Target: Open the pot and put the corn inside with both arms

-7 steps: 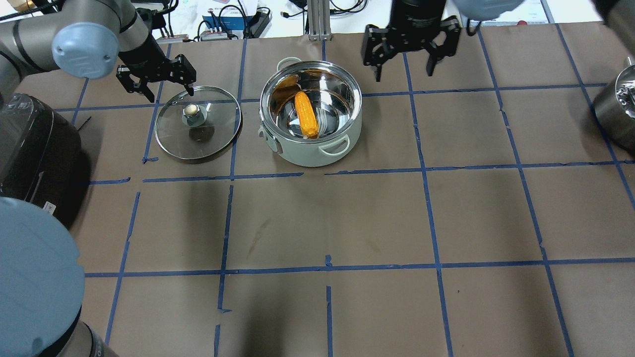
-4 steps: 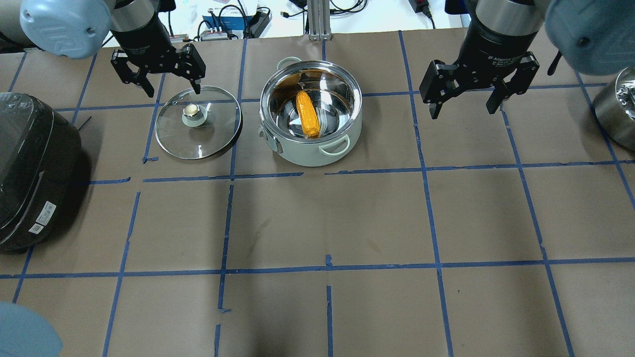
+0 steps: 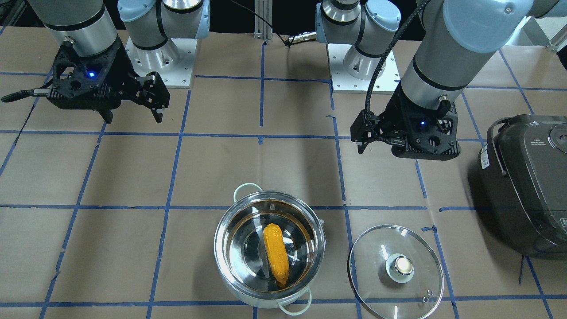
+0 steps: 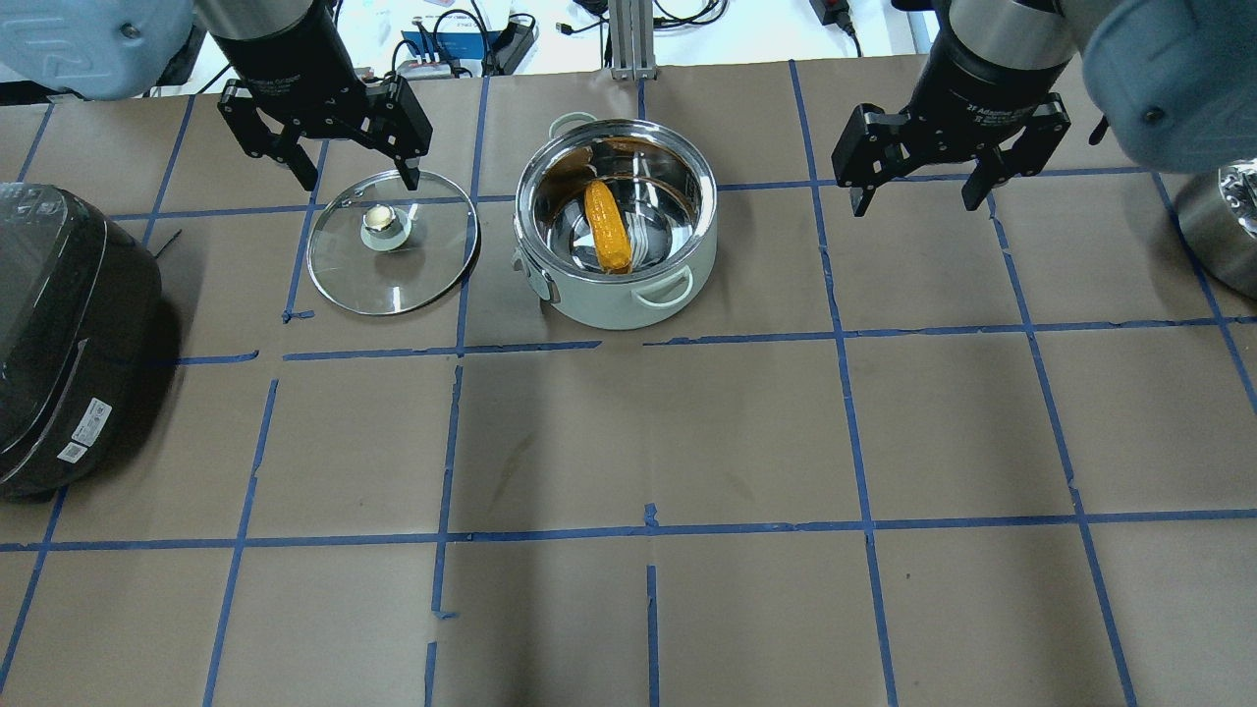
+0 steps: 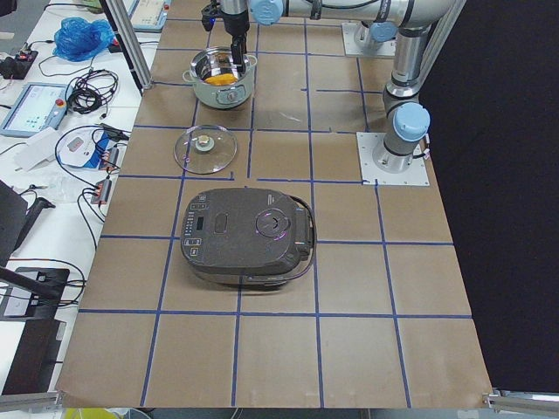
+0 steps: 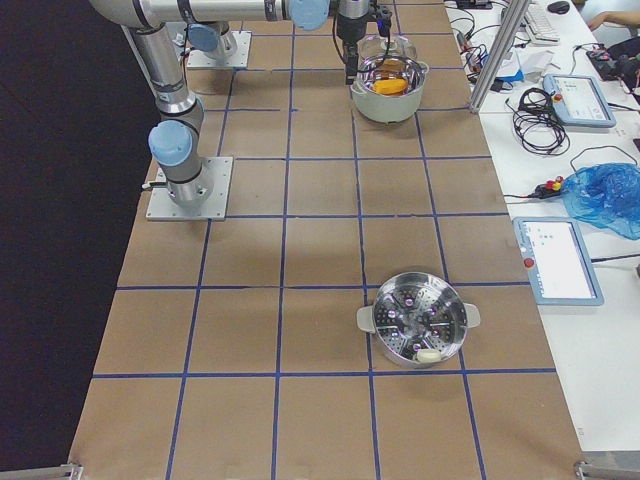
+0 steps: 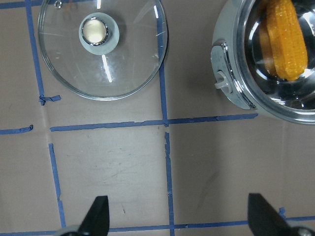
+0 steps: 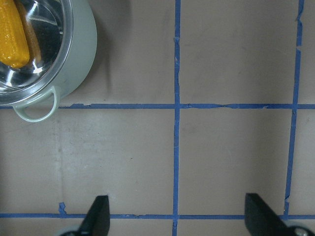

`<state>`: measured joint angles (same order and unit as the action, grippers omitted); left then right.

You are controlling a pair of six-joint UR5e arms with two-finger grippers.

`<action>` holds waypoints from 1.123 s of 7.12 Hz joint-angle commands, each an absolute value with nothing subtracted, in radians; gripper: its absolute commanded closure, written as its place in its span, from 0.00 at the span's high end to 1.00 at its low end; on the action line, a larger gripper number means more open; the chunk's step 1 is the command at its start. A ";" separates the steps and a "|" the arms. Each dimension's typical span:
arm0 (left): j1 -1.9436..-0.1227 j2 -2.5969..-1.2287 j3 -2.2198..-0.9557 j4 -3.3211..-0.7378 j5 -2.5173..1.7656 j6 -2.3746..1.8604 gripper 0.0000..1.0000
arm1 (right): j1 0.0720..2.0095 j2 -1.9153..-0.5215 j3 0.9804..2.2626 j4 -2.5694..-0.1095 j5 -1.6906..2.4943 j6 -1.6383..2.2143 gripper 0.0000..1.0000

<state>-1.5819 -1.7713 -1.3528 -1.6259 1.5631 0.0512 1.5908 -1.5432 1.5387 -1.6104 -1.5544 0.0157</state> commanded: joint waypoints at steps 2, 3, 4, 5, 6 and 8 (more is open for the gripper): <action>-1.520 -1.753 -1.351 -1.623 1.532 0.133 1.00 | 1.591 -1.537 1.540 -1.621 -1.551 0.025 0.96; -1.522 -1.753 -1.353 -1.623 1.535 0.136 1.00 | 1.592 -1.539 1.539 -1.621 -1.551 0.029 0.96; -1.525 -1.761 -1.361 -1.606 1.537 0.135 1.00 | 1.594 -1.539 1.540 -1.621 -1.552 0.023 0.98; -1.531 -1.770 -1.364 -1.567 1.536 0.117 1.00 | 1.594 -1.539 1.540 -1.621 -1.552 0.020 0.99; -1.529 -1.758 -1.368 -1.563 1.545 0.133 1.00 | 1.594 -1.539 1.540 -1.621 -1.552 0.020 0.99; -1.528 -1.756 -1.365 -1.565 1.545 0.133 1.00 | 1.595 -1.539 1.539 -1.621 -1.554 0.018 1.00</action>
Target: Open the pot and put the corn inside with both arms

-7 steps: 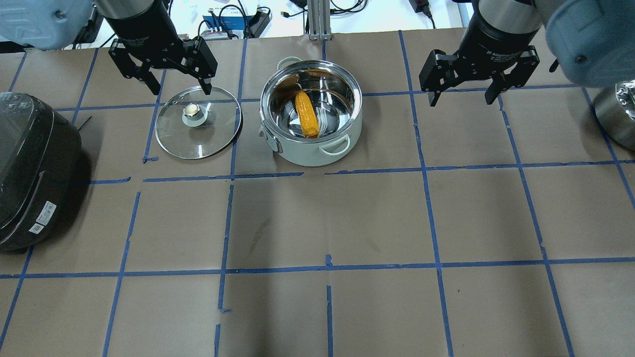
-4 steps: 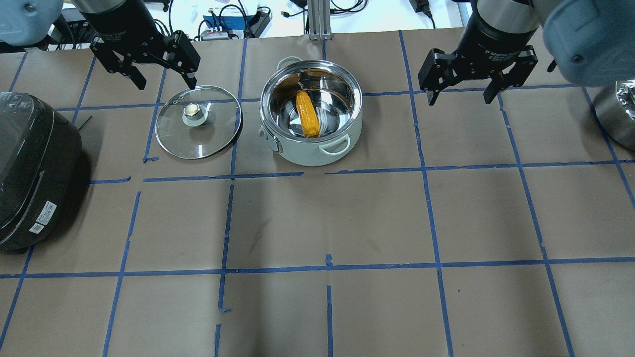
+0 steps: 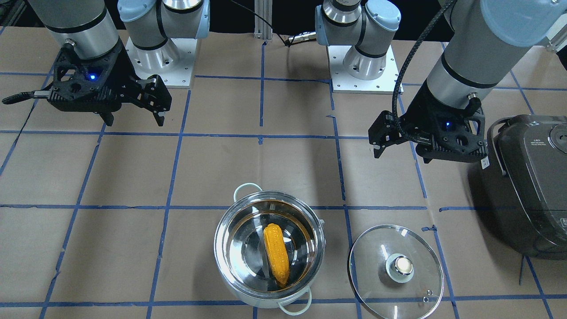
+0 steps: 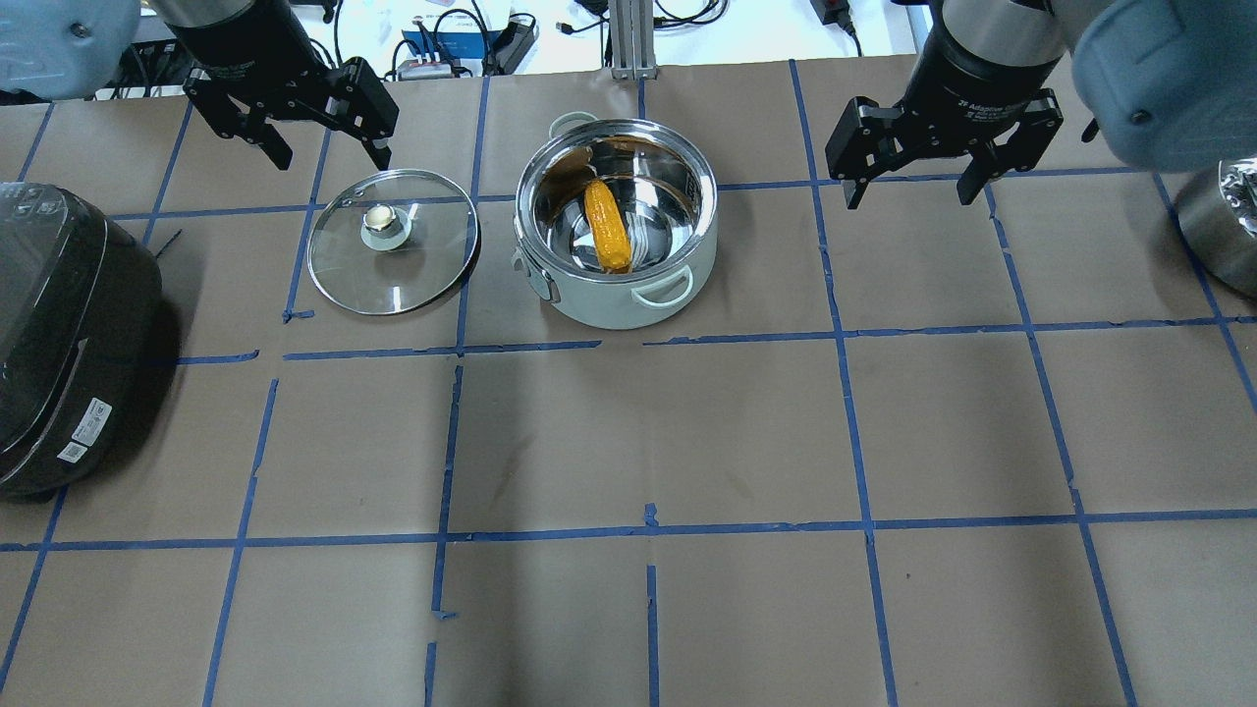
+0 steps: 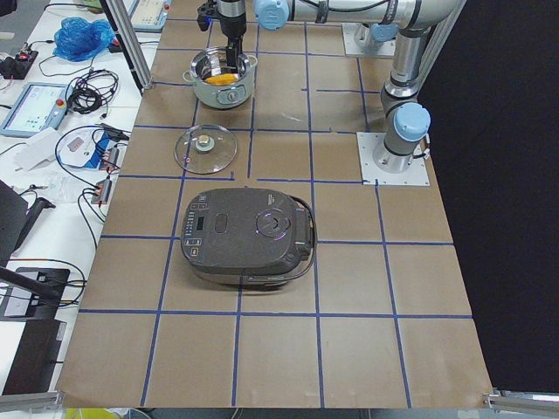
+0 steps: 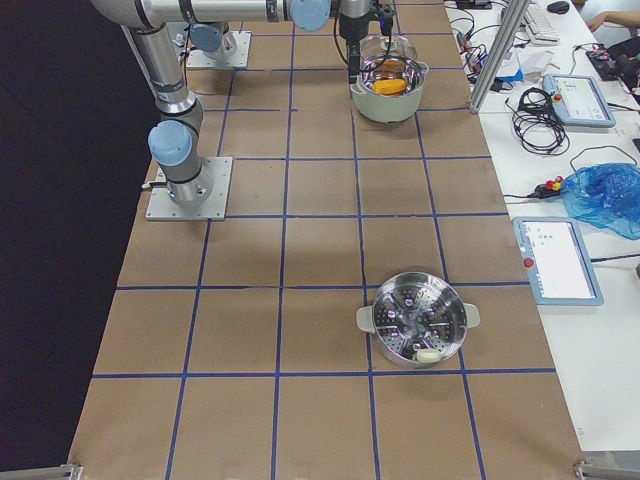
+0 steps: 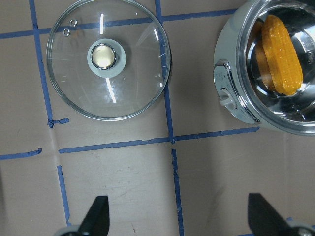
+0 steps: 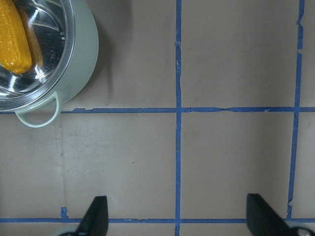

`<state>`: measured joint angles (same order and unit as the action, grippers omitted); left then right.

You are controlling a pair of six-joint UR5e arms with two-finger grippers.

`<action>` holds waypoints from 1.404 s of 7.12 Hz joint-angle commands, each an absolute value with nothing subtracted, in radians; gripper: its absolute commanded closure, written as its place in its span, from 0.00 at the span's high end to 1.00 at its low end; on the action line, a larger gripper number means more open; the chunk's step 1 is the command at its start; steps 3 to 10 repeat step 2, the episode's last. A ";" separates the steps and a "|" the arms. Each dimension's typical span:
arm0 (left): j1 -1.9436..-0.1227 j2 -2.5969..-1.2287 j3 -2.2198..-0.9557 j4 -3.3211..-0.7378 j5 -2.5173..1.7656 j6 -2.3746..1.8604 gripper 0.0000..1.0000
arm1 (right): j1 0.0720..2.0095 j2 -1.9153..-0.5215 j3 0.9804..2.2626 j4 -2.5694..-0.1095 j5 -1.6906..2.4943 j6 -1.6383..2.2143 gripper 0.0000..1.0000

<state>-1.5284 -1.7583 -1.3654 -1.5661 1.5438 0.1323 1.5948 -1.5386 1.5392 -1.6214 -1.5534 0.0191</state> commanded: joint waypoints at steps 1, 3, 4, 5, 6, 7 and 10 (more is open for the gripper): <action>-1.526 -1.756 -1.364 -1.565 1.546 0.135 1.00 | 1.598 -1.537 1.539 -1.621 -1.554 0.018 1.00; -1.526 -1.756 -1.364 -1.565 1.545 0.135 1.00 | 1.598 -1.536 1.539 -1.623 -1.554 0.018 1.00; -1.526 -1.756 -1.364 -1.565 1.545 0.135 1.00 | 1.598 -1.536 1.539 -1.623 -1.554 0.018 1.00; -1.526 -1.756 -1.364 -1.565 1.545 0.135 1.00 | 1.598 -1.536 1.539 -1.623 -1.554 0.018 1.00; -1.526 -1.756 -1.364 -1.565 1.545 0.135 1.00 | 1.598 -1.536 1.539 -1.623 -1.554 0.018 1.00; -1.526 -1.756 -1.364 -1.565 1.545 0.135 1.00 | 1.598 -1.536 1.539 -1.623 -1.554 0.018 1.00; -1.526 -1.756 -1.364 -1.565 1.545 0.135 1.00 | 1.598 -1.536 1.539 -1.623 -1.554 0.018 1.00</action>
